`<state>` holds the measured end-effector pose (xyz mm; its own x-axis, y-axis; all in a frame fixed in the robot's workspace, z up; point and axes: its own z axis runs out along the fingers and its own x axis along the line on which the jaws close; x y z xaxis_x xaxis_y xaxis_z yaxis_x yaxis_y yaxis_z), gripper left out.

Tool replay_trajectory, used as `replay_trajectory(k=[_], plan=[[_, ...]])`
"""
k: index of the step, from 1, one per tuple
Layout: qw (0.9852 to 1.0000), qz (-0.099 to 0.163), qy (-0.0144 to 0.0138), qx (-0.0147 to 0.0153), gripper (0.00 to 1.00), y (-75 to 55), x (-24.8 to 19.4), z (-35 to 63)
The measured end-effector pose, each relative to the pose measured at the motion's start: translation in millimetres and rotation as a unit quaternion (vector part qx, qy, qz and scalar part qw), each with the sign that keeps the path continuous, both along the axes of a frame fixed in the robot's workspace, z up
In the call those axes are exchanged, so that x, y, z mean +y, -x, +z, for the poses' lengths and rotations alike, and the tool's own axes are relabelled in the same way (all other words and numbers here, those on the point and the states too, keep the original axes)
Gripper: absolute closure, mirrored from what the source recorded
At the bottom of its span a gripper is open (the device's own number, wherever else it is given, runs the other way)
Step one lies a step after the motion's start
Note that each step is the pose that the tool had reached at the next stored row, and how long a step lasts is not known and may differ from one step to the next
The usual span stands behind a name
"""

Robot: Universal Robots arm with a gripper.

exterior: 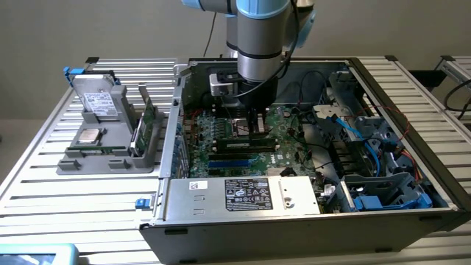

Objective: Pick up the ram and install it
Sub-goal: 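Insert the ram into the slot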

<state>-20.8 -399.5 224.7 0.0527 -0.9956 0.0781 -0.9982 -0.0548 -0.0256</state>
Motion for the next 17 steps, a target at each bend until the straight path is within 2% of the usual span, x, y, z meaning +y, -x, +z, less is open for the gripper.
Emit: replay_trajectory(k=[13, 14, 15, 17], plan=[[1.0000, 0.000, 0.0001, 0.0000, 0.86, 0.0, 0.0, -2.9], [1.0000, 0.001, 0.0000, 0.0000, 0.85, 0.0, 0.0, -2.9], [1.0000, 0.001, 0.0000, 0.0000, 0.78, 0.0, 0.1, -2.8], [1.0000, 0.000, -0.0001, 0.0000, 0.78, -0.1, 0.5, -1.5]])
